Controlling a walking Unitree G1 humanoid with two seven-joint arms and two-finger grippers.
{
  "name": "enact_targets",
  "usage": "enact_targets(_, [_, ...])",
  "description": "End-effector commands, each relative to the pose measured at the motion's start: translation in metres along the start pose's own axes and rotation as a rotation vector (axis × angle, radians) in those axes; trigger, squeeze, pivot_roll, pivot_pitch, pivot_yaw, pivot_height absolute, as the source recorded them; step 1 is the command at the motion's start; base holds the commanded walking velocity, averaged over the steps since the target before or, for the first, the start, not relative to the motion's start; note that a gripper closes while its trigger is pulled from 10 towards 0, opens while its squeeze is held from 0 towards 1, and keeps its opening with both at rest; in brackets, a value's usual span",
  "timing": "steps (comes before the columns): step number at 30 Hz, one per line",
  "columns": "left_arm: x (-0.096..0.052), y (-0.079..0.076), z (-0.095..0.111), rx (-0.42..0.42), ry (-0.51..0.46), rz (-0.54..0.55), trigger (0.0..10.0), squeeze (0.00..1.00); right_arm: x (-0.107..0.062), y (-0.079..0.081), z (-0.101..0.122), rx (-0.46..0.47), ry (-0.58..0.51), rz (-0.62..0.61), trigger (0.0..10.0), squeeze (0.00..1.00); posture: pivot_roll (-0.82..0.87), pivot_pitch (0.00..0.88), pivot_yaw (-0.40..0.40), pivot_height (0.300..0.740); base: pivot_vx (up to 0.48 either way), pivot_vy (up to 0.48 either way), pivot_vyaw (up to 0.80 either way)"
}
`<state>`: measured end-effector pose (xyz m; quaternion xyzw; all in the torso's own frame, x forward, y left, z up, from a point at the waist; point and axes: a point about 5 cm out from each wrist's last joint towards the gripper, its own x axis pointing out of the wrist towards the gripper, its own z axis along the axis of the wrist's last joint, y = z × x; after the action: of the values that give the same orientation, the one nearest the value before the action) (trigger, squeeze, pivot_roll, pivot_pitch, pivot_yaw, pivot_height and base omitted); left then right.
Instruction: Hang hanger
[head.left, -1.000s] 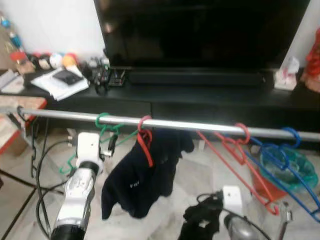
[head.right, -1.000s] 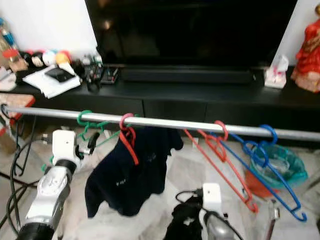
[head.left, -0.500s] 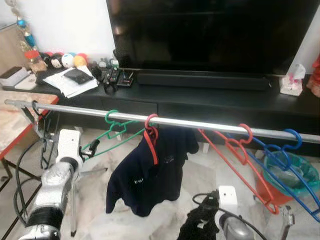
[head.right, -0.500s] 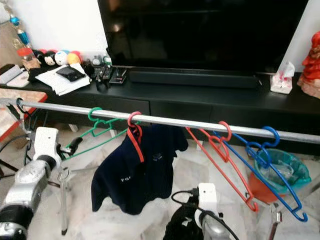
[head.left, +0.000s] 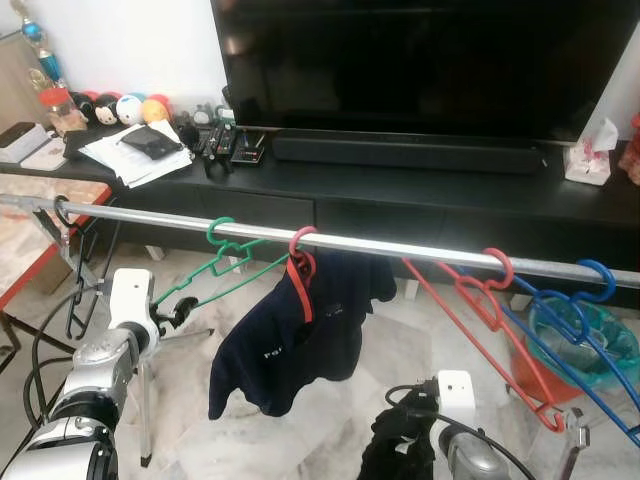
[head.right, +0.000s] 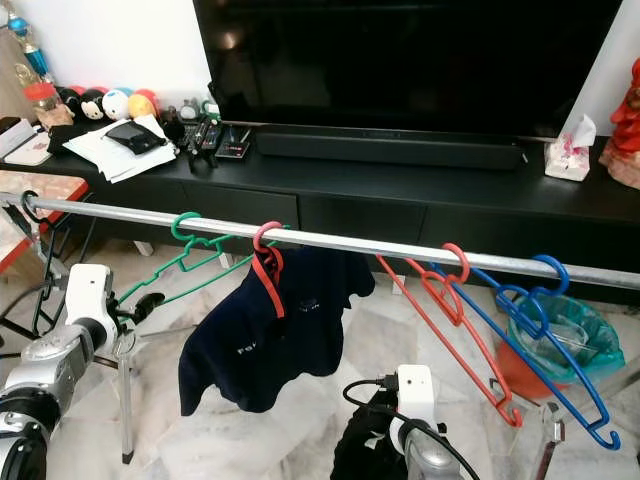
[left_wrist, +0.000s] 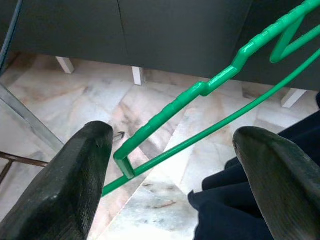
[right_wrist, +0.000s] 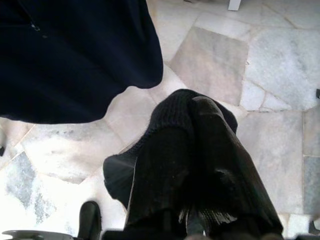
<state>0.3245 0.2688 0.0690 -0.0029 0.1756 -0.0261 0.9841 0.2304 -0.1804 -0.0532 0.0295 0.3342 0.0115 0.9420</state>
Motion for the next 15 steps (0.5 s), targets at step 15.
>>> enact_targets(15, [-0.002, -0.005, 0.025, 0.007, -0.083, -0.271, 10.0, 0.00, 0.002, 0.002, 0.008, 0.002, -0.035, 0.015, 10.0, 0.00, 0.01, 0.000, 0.042, 0.740, 0.000, 0.000, 0.00])
